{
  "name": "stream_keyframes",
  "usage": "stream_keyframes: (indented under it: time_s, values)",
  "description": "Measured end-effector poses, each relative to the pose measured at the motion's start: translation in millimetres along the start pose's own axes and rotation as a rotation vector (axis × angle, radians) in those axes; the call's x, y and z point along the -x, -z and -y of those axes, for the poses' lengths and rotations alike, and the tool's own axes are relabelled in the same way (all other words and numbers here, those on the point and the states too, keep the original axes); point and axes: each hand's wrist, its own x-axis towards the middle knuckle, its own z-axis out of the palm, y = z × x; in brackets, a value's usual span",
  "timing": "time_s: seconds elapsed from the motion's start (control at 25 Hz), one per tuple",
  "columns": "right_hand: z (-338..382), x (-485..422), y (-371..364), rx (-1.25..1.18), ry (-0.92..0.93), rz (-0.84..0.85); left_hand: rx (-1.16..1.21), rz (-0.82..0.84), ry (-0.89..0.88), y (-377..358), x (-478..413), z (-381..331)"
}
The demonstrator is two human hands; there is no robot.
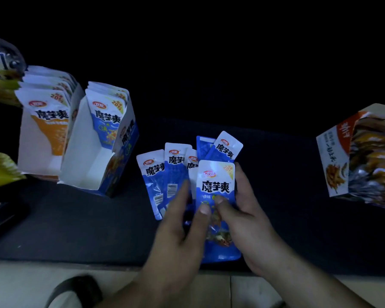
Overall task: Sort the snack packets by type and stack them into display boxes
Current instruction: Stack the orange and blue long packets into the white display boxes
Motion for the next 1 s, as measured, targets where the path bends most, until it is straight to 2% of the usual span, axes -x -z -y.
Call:
stream_keyframes:
  time_s: [0.2, 0.28, 0.4, 0.44, 0.52, 0.64, 0.72, 0.88, 1.0]
  values:
    - [-2.8, 12.0, 5.7, 0.019, -0.025, -0.065, -0.147, 0.147, -0.024, -30.6, 16.8, 11.1]
    - [-3.8, 9.5, 13.4, 0.021, -0.051, -0.115, -0.235, 0.185, -0.172, -16.0, 4.1, 17.2]
    - [-8.4, 2.9, 24.7, 0.037, -0.100, -0.217, -0.843, -0.046, -0.423, 20.2, -36.4, 27.9]
    - [-8.4, 2.3, 26.4, 0.051, -0.108, -0.222, -1.025, -0.081, -0.418, 31.1, -47.1, 29.9]
    - [-10.0, 1.2, 29.1, 0.076, -0.113, -0.231, -1.158, -0.093, -0.378, 42.7, -55.0, 37.1]
    - [-7.5, 1.3, 32.9, 0.091, -0.118, -0.230, -0.943, -0.067, -0.416, 45.8, -51.6, 39.0]
    - [-7.3, 0.2, 34.1, 0.079, -0.119, -0.229, -0.782, -0.071, -0.376, 43.6, -50.0, 35.6]
    - [-9.3, -2.9, 35.6, 0.048, -0.098, -0.228, -0.659, -0.039, -0.336, 35.5, -44.5, 21.7]
    - [-12.1, -5.6, 35.6, -0.034, -0.091, -0.230, -0.628, -0.036, -0.410, 17.8, -36.8, 11.8]
